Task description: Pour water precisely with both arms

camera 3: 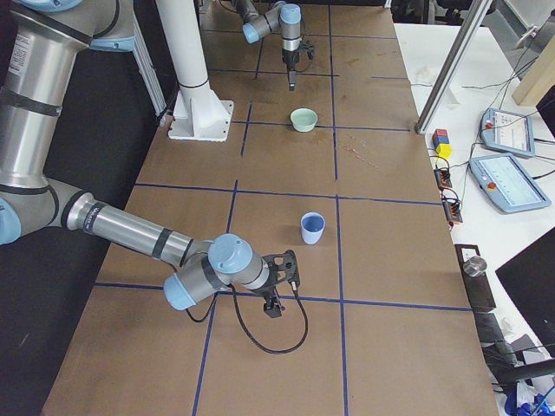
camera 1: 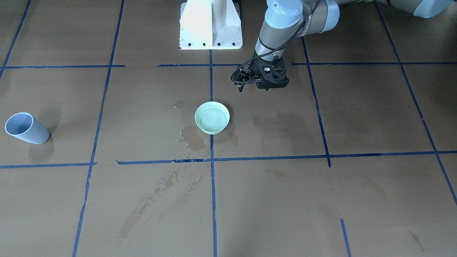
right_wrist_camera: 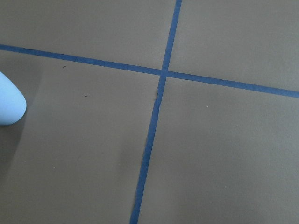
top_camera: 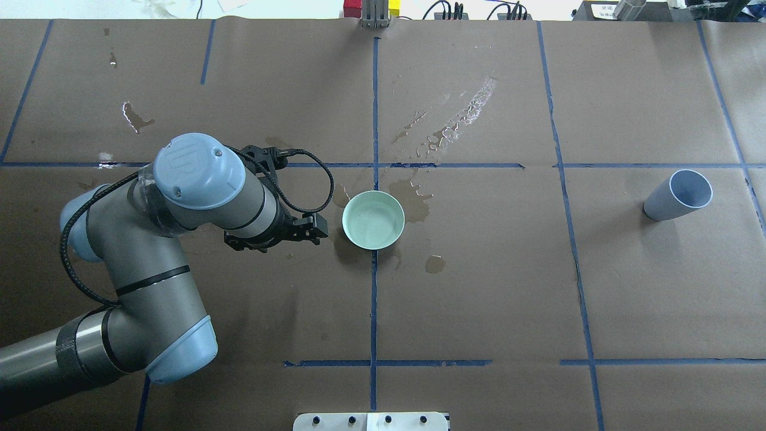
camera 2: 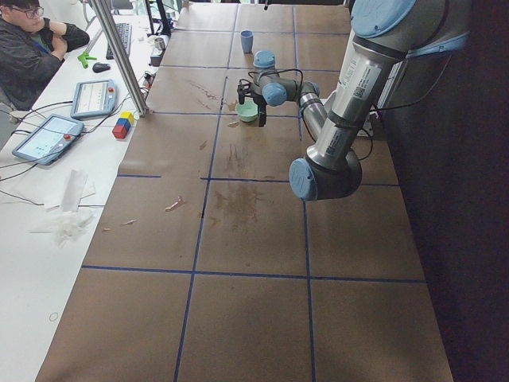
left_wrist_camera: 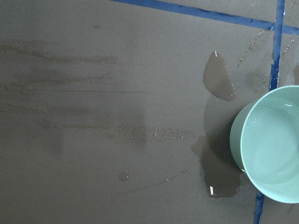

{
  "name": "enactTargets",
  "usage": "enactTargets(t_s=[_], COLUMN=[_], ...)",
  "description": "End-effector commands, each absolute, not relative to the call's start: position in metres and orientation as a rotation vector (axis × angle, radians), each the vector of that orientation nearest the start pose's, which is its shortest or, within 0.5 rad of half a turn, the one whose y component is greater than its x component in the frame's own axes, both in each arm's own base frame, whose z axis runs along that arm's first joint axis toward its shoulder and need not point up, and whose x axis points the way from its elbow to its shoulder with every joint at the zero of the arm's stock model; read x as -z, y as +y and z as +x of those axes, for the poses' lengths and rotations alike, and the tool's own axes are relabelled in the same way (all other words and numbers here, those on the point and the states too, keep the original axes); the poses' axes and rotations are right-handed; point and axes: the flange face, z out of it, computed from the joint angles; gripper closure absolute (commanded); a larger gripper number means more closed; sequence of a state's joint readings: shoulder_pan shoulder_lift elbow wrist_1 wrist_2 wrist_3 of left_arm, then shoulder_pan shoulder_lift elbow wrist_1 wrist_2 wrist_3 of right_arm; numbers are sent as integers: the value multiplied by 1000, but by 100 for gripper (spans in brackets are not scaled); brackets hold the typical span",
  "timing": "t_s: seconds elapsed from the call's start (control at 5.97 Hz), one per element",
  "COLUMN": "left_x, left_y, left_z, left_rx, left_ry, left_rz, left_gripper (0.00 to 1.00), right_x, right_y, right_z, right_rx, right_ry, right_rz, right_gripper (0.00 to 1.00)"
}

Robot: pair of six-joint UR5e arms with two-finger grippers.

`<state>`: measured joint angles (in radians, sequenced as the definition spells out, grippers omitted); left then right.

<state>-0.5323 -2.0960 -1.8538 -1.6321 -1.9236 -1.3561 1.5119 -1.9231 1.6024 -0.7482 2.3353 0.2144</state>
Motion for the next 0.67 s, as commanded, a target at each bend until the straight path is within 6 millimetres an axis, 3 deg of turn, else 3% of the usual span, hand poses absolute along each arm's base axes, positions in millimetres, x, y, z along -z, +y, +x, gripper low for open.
enactTargets(t_s=[0.0, 0.33, 0.5], left_x=[-231, -234, -234], left_y=[-400, -402, -402], left_z=[484, 488, 491], left_rx=[143, 144, 145], left_ry=[919, 912, 909], left_rz=[9, 6, 4], left_gripper=[0, 0, 0], right_x=[-663, -625, -633], right_y=[-357, -346, -344], right_z=[68, 90, 89], right_rx=[84, 96, 103], right_ry=[-780, -755, -743], right_rz=[269, 153, 96], right_gripper=[0, 0, 0])
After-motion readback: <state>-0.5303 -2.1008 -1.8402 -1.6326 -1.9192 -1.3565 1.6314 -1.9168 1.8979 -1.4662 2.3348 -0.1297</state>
